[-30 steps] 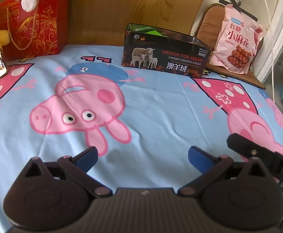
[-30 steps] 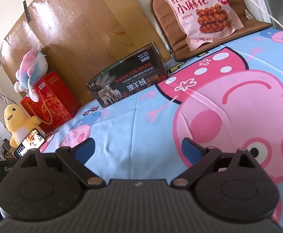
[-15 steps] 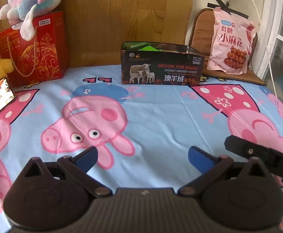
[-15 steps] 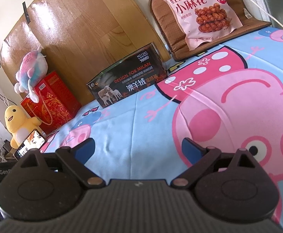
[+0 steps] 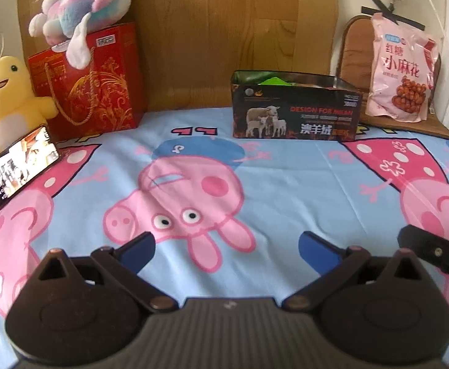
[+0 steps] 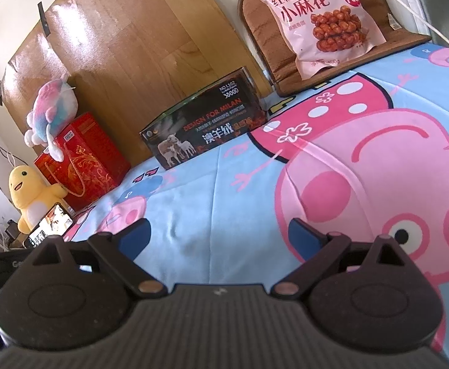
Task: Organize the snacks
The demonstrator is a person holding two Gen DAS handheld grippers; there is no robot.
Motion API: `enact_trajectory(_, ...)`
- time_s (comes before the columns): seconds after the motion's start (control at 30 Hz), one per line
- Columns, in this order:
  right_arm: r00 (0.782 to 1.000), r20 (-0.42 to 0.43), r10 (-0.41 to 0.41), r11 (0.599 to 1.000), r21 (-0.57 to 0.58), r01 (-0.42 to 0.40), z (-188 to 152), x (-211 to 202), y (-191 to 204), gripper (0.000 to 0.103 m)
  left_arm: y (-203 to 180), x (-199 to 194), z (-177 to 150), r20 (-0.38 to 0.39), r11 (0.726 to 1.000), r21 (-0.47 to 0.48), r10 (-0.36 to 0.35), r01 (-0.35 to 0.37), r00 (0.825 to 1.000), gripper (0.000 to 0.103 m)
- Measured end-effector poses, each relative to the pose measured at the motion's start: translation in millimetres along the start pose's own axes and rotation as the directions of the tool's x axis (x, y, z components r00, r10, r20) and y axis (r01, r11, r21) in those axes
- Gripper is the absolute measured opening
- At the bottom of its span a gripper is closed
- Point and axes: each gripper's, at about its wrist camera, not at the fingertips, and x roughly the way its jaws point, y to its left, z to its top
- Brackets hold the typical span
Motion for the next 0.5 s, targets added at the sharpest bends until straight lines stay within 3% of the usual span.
enact_trajectory(0.23, 1.0, -0.005, -0.002, 1.0, -0.004, 0.002, 0, 1, 0, 0.098, 3, -5, 1, 0.041, 0.999, 0.0, 0.053, -0.053, 0.998, 0.103)
enact_trajectory(0.5, 1.0, -0.006, 0.001, 1.0, -0.01, -0.001, 0, 1, 1, 0.098, 0, -34, 3, 0.21, 0.995, 0.025, 0.086, -0.094, 0.974, 0.103)
